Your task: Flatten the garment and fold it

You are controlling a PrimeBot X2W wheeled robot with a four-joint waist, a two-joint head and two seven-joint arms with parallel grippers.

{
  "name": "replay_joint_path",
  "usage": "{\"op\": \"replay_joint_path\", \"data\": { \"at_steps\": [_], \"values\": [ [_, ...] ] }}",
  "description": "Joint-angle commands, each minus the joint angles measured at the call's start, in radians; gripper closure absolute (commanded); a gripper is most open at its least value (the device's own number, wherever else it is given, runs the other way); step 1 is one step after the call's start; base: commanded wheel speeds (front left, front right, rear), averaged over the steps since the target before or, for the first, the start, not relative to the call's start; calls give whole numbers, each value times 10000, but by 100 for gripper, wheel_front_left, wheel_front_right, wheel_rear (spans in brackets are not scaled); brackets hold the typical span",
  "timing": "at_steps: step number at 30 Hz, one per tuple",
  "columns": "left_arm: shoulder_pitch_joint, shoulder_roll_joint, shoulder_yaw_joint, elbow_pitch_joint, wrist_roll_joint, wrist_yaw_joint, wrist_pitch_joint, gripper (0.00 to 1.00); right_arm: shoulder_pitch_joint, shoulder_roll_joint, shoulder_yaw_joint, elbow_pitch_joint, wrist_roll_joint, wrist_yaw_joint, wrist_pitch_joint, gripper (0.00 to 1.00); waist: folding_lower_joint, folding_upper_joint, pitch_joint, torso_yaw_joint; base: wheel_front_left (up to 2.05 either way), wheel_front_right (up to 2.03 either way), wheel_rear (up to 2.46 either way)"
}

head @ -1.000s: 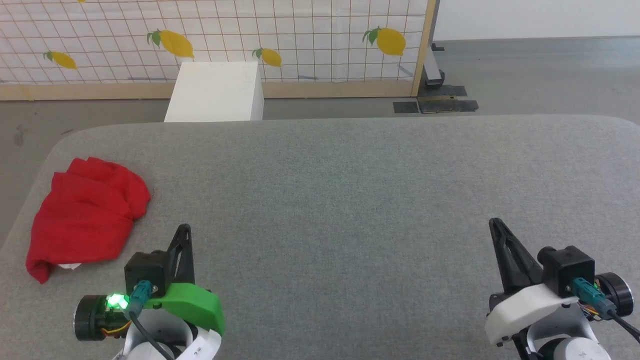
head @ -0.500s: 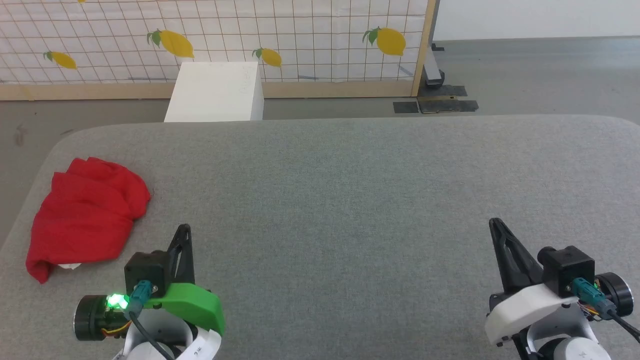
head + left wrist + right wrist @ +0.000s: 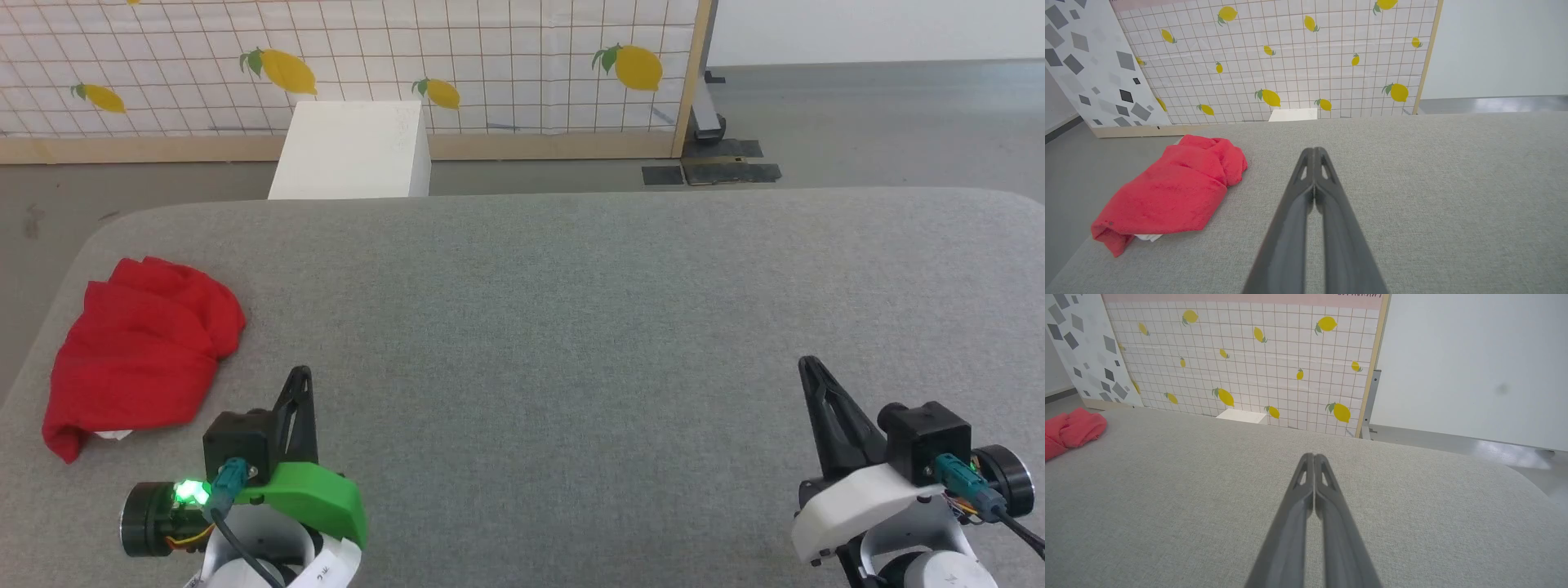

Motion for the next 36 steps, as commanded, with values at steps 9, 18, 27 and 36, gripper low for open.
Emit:
{"op": "replay_joint_path", "data": {
  "at_steps": [9, 18, 27, 36],
  "values": [
    [139, -59, 39, -24, 101, -9, 14, 100, -189, 24, 20, -20, -62, -13, 28, 100, 0, -1, 0, 0, 0, 0, 0],
    [139, -59, 39, -24, 101, -9, 14, 100, -189, 24, 20, -20, -62, -13, 28, 100, 0, -1, 0, 0, 0, 0, 0],
    [-2, 2, -25, 0, -2, 0, 0, 0, 4, -2, -2, 0, 4, 0, -2, 0, 0, -1, 0, 0, 0, 0, 0],
    [7, 5, -43, 8, -7, -6, 18, 0, -6, -8, 1, 1, -36, -1, -8, 0, 0, -1, -2, -1, 0, 0, 0]
  ]
}}
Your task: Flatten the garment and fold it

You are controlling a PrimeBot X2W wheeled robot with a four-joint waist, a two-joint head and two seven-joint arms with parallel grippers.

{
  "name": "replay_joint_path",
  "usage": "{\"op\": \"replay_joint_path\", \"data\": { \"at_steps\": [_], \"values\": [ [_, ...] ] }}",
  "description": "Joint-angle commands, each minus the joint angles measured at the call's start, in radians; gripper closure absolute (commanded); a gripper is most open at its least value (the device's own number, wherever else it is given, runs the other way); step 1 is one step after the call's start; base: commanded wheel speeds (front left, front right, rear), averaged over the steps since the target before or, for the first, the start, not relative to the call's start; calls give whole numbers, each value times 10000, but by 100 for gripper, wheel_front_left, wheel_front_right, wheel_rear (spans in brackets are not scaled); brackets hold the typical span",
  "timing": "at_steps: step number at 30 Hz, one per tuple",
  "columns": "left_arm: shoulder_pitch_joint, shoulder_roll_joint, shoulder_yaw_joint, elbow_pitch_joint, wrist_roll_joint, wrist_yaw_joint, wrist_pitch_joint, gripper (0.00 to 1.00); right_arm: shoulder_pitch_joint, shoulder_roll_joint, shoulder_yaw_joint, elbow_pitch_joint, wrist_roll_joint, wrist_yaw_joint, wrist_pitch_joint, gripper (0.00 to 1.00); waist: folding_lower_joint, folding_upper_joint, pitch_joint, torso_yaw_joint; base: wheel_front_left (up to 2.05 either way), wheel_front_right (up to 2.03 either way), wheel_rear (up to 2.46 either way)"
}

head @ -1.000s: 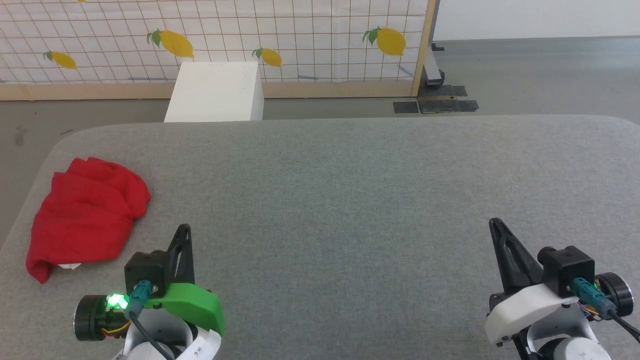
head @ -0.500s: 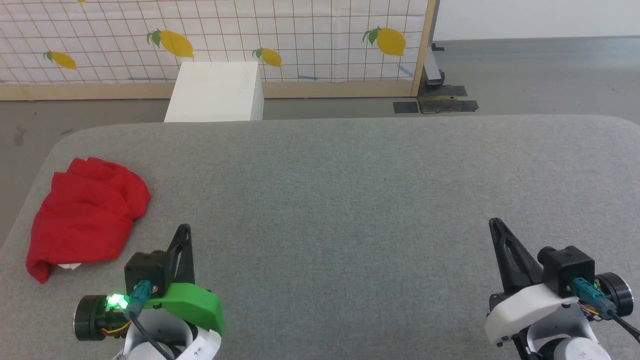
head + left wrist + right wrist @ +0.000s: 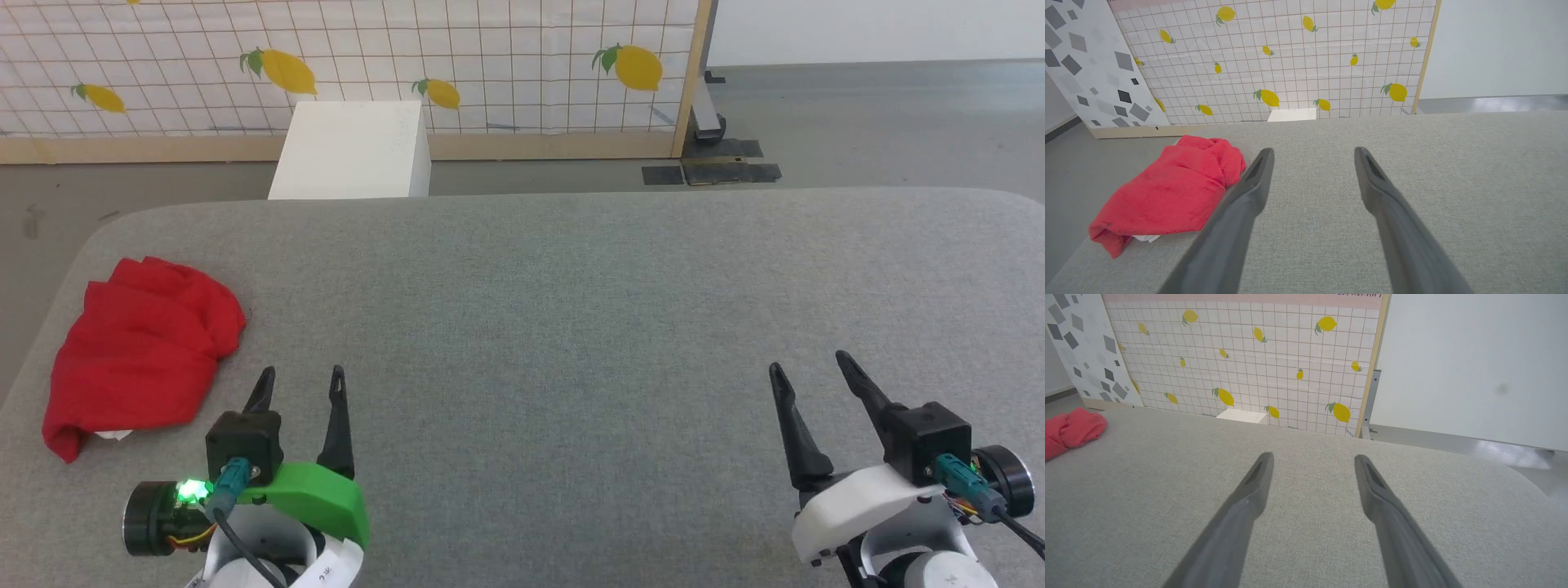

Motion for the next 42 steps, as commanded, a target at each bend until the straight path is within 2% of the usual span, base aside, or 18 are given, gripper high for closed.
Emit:
{"op": "replay_joint_path", "data": {
  "at_steps": [1, 42],
  "values": [
    [13, 5, 5, 8, -6, -10, 24, 0, -12, -4, 2, 0, -41, -1, -15, 0, 0, -1, -2, -1, 0, 0, 0],
    [121, 219, -333, -52, -326, -268, 361, 0, -162, 11, 61, -77, 614, -5, -340, 0, 0, -1, 5, -47, 0, 0, 0]
  ]
}}
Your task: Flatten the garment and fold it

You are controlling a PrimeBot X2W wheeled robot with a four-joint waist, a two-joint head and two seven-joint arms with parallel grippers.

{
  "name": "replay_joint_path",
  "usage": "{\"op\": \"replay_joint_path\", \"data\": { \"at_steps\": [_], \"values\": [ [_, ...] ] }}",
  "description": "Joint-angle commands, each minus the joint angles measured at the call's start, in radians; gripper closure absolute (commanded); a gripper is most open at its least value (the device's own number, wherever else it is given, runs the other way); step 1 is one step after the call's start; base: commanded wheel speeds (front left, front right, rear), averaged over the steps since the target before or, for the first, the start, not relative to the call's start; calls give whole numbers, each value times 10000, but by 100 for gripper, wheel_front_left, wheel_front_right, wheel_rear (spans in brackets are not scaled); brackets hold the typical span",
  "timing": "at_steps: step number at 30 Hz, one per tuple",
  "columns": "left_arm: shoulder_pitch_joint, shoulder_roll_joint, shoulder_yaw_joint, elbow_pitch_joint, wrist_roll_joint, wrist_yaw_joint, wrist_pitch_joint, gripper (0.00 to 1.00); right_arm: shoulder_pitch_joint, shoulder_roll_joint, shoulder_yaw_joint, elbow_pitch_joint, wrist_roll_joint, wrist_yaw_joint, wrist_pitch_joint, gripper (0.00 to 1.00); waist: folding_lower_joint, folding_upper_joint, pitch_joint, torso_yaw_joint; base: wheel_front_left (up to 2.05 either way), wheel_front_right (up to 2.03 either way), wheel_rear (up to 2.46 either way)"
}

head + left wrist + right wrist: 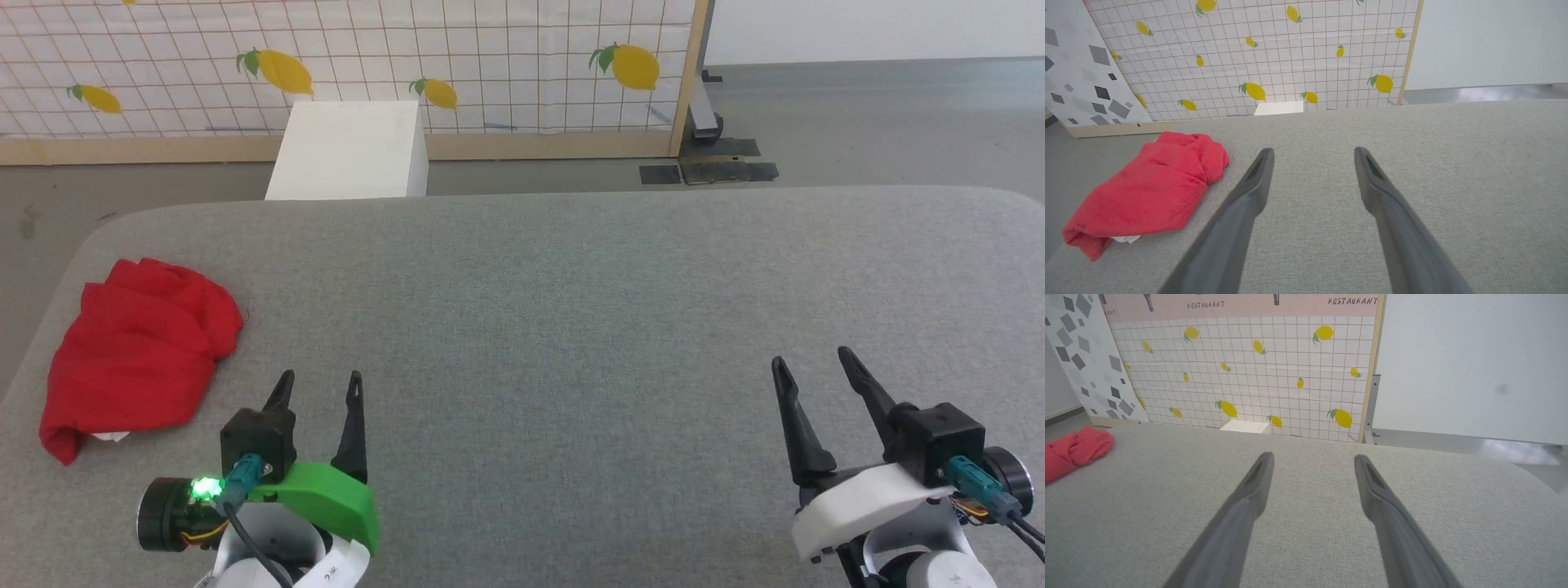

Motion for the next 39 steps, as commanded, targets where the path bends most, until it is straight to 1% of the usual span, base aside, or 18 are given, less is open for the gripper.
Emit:
{"op": "replay_joint_path", "data": {
  "at_steps": [1, 8, 22, 30, 39],
  "values": [
    [126, 95, -13, -41, -81, -79, 14, 0, -159, 15, 39, -54, 107, -6, -88, 0, 0, 0, -10, -5, 0, 0, 0],
    [157, 158, -78, -93, -124, -85, 21, 0, -140, 17, 82, -71, 103, -6, -46, 0, 0, 0, -32, -5, 0, 0, 0],
    [248, 305, -305, -43, -289, -166, 380, 0, -154, 21, -108, 9, 208, -8, 61, 0, 0, 0, -13, -21, 0, 0, 0],
    [227, 382, -403, -100, -369, -168, 360, 0, -186, 22, -86, -29, 404, -9, 25, 0, 0, 0, 10, -28, 0, 0, 0],
    [226, 470, -530, -94, -459, -159, 378, 0, -173, 24, -9, -54, 286, -10, 58, 0, 0, 0, 24, 16, 0, 0, 0]
  ]
}}
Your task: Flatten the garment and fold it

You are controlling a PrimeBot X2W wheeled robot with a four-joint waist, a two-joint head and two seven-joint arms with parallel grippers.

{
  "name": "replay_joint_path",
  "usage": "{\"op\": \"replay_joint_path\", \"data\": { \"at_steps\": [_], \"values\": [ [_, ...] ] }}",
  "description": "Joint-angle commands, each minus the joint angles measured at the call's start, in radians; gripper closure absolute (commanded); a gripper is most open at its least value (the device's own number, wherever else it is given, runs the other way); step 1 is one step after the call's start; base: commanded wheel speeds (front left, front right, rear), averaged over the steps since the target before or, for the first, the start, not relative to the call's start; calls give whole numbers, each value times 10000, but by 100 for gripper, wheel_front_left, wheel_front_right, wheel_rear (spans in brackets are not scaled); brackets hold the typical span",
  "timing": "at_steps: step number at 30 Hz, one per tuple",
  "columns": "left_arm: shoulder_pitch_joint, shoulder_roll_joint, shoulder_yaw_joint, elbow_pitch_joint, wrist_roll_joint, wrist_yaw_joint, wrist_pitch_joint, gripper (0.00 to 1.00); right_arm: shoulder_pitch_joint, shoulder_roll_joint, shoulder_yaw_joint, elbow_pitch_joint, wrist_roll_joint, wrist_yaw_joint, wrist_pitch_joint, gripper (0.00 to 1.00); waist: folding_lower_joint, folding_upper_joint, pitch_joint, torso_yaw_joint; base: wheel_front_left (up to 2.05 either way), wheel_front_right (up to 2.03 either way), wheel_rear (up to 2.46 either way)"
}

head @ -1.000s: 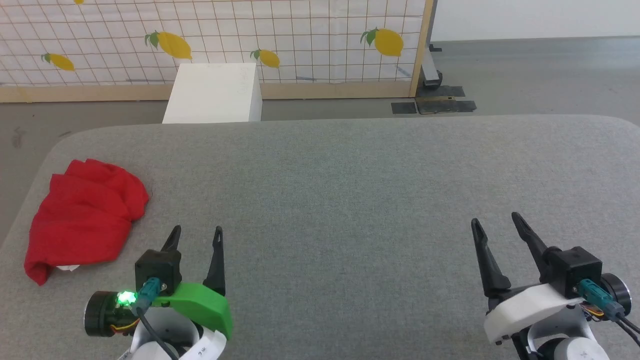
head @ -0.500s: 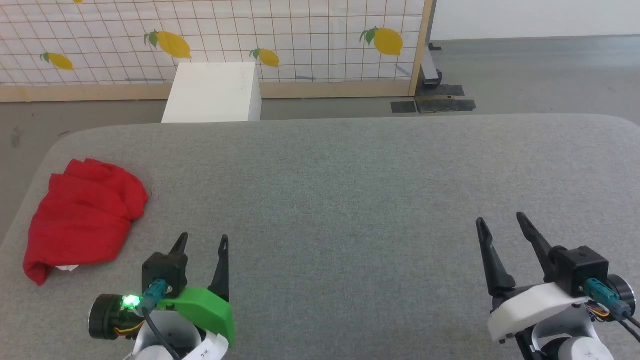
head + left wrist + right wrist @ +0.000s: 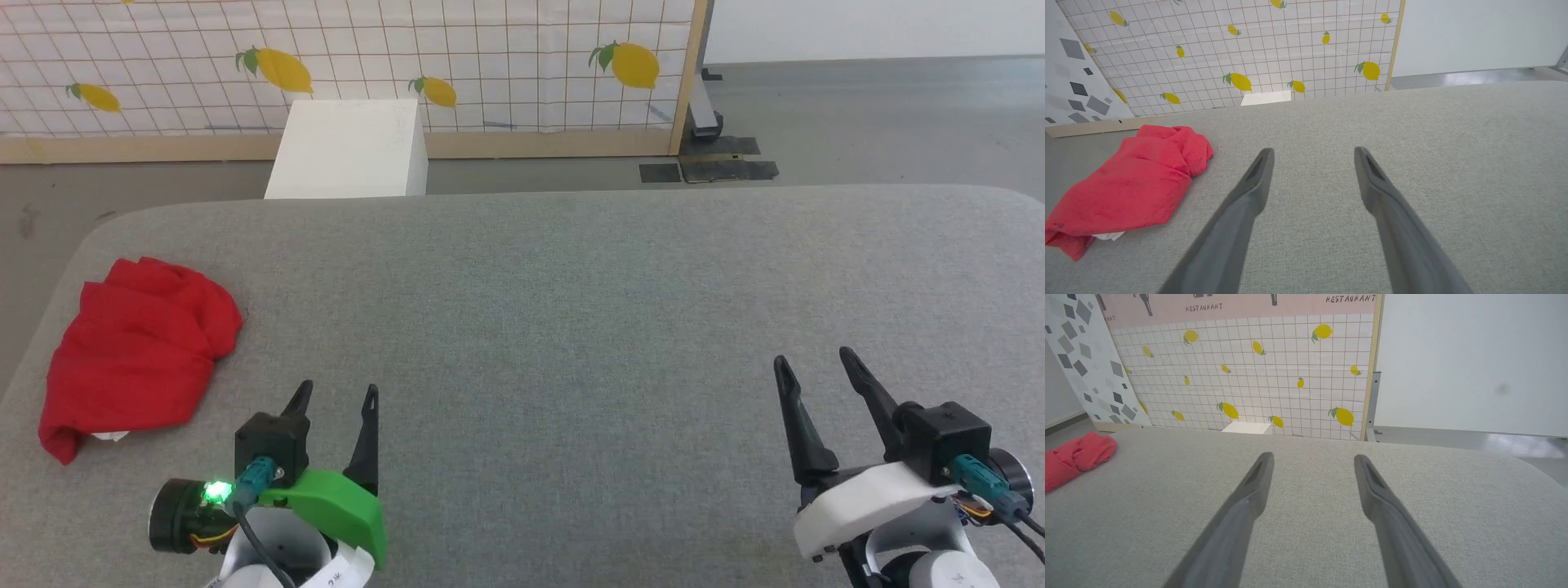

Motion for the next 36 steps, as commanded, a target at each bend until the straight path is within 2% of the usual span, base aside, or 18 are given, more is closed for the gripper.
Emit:
{"op": "replay_joint_path", "data": {
  "at_steps": [1, 27, 36],
  "values": [
    [109, 120, -49, -8, -88, -35, 32, 0, -172, 19, 22, -49, -11, -10, -7, 0, 0, 0, 4, 7, 0, 0, 0],
    [138, 423, -542, -110, -357, 59, -249, 0, -158, 25, 13, 51, -56, -13, -9, 0, 0, 0, -17, 58, 0, 0, 0],
    [46, 509, -580, -65, -427, 178, -656, 0, -104, 26, 154, -5, -137, -13, 152, 0, 0, 0, -80, 409, 0, 0, 0]
  ]
}}
